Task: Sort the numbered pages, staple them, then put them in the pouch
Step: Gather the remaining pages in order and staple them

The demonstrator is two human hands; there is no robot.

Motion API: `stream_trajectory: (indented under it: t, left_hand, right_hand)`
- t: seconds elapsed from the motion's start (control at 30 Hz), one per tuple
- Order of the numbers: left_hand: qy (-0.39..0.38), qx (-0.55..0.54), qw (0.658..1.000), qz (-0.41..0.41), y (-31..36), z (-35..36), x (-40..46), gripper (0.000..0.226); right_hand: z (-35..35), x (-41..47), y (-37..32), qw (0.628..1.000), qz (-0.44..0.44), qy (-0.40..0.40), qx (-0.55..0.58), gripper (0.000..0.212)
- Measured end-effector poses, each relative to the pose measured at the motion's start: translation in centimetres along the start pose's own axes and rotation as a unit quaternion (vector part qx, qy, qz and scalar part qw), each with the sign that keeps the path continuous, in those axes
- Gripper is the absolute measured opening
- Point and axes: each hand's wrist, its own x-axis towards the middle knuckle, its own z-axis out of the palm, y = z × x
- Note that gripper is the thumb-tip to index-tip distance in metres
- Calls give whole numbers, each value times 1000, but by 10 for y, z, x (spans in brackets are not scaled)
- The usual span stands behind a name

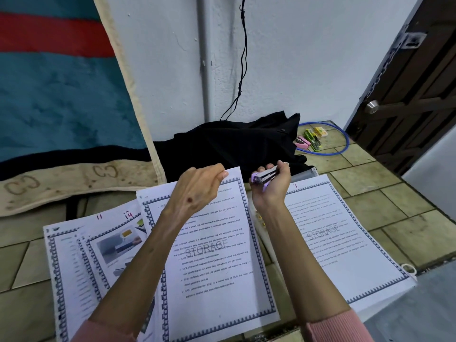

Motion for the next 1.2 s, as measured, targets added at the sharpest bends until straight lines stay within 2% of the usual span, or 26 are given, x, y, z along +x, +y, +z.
stream_trajectory:
  t: [0.07, 0.1, 0.17, 0.23, 0.33, 0.47, 0.63, 0.67, 0.73, 0.8, 0.87, 1.07, 1.2]
  left_hand:
    - [1, -1, 1000, 7, 2, 0, -1, 28]
    - [0, -2, 1000, 4, 2, 0, -1, 28]
    - [1, -4, 1000, -4, 2, -1, -1, 28]
    - [3, -2, 1000, -8, 2, -2, -1, 29]
    - [1, -4, 1000, -6, 2, -3, -1, 30]
    - [1, -1, 1000, -3, 1, -2, -1, 29]
    - [-5, -6, 1000, -7, 1, 0, 0, 29]
    - [-4, -5, 1000, -6, 1, 0, 0, 29]
    - [-5, -6, 1000, -5, 0, 0, 0, 29]
    - [-4, -5, 1000, 0, 0, 0, 1, 29]
    - [-2, -1, 1000, 7, 0, 0, 1, 30]
    - [-1, 6, 1000, 13, -3, 2, 2, 31]
    - [-9, 12, 1000, 12, -2, 4, 2, 30]
  right_hand:
    - [8, -4, -3, 999, -22, -5, -27, 30]
    - [11, -5, -3, 996, -41, -11, -81, 29]
    - [12, -9, -3, 966, -109, -23, -234, 27]
    - [11, -13, -3, 936, -173, -21, -305, 34]
    - [14, -16, -5, 945, -196, -2, -263, 33]
    - [20, -16, -4, 973, -140, -79, -164, 11]
    - [23, -13, -8, 989, -55, 10, -139, 40]
    - [22, -14, -7, 981, -82, 5, -176, 41]
    - [20, -16, -2, 950, -188, -13, -250, 38]
    - [19, -18, 0, 921, -278, -32, -271, 33]
    - [20, -19, 0, 908, -321, -31, -267, 41]
    - [23, -18, 10, 912, -317, 43, -257, 55]
    - [26, -19, 19, 918, -294, 48, -261, 62]
